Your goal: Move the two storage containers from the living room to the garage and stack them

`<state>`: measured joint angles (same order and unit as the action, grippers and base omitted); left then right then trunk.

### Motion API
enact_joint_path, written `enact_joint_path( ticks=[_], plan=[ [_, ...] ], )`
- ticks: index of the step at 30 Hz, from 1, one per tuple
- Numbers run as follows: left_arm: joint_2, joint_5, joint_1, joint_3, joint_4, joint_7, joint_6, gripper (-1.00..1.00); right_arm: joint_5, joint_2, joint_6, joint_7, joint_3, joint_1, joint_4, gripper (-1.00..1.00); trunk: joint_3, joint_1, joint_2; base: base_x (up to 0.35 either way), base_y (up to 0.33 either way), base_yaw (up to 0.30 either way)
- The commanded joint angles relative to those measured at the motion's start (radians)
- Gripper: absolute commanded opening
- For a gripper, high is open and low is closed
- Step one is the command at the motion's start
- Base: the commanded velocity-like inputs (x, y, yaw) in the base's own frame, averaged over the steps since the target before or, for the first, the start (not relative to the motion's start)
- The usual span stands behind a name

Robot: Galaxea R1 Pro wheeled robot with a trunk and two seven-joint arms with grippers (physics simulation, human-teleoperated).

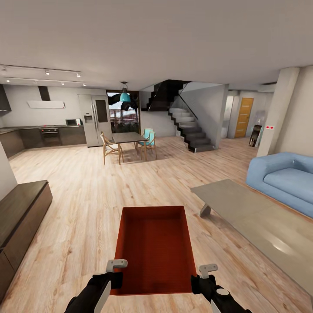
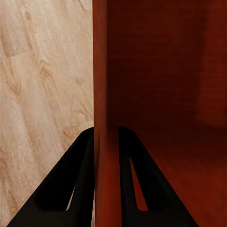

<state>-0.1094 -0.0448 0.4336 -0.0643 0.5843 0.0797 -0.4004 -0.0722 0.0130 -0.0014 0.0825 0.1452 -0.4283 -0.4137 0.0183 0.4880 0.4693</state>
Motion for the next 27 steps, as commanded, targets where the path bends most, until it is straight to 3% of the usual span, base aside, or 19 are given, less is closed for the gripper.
enact_joint_path(
  ticks=[1, 12, 27],
  plan=[
    [-0.005, -0.006, 0.001, -0.005, 0.003, 0.005, -0.005, -1.0, -0.009, 0.01, 0.0, 0.002, 0.014, 0.0, 0.003, -1.0, 0.0, 0.0, 0.001, 0.0, 0.0, 0.0],
    [-0.003, -0.007, 0.001, -0.005, 0.003, 0.005, -0.006, -1.0, -0.011, 0.01, 0.0, 0.002, 0.014, 0.0, 0.004, -1.0, 0.0, 0.0, 0.001, 0.015, 0.0, 0.0],
    [-0.003, -0.007, 0.001, -0.005, 0.003, 0.005, -0.005, -1.0, -0.011, 0.01, 0.0, 0.002, 0.014, 0.0, 0.004, -1.0, -0.002, 0.0, 0.001, 0.298, 0.0, 0.0]
  ],
)
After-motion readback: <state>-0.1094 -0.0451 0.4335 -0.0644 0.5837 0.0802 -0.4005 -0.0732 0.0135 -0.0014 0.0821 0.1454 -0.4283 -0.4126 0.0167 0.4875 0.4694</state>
